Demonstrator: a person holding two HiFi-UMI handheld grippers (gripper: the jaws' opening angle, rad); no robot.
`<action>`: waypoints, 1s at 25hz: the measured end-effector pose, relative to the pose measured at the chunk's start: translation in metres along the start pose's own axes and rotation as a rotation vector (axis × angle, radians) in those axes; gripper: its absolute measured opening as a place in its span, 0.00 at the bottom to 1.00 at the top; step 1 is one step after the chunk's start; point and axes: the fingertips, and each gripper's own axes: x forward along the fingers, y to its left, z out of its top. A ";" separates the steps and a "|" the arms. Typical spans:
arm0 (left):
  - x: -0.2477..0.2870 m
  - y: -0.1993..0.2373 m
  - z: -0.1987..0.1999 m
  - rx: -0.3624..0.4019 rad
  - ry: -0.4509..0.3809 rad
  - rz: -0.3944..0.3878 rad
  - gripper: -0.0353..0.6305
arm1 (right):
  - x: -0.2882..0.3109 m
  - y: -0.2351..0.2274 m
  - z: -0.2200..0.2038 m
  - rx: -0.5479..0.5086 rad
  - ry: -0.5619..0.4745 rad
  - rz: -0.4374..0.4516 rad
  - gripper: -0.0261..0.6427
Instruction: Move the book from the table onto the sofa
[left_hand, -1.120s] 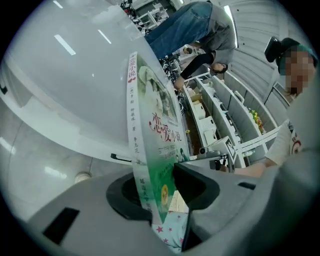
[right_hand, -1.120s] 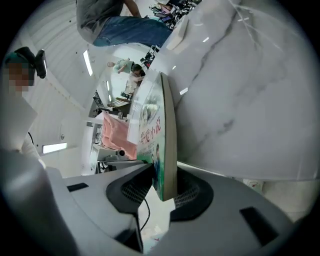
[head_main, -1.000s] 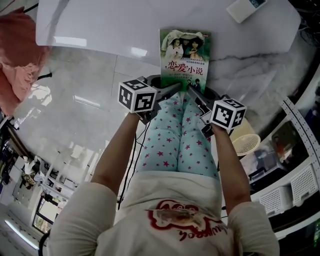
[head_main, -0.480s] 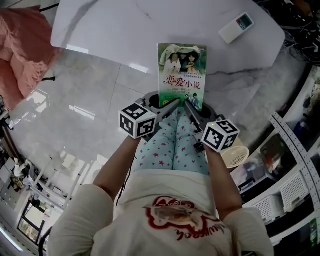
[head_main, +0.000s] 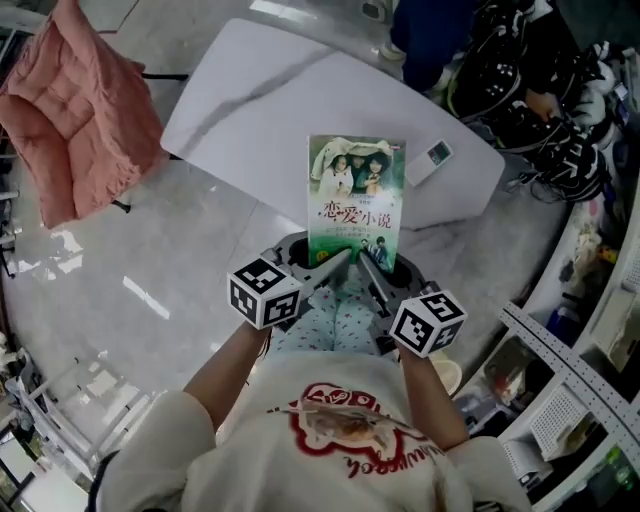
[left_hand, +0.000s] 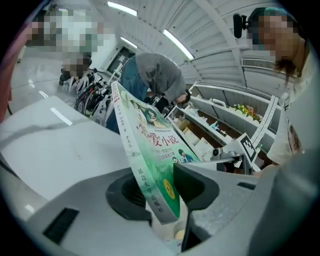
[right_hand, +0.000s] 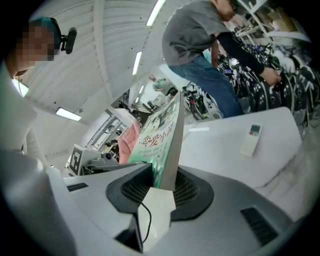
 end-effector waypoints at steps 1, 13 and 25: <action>-0.007 -0.009 0.017 0.021 -0.024 0.005 0.27 | -0.006 0.012 0.015 -0.026 -0.017 0.012 0.19; -0.093 -0.105 0.108 0.172 -0.229 0.089 0.27 | -0.070 0.131 0.091 -0.244 -0.096 0.132 0.19; -0.178 -0.109 0.099 0.075 -0.439 0.294 0.27 | -0.054 0.209 0.072 -0.423 0.063 0.323 0.20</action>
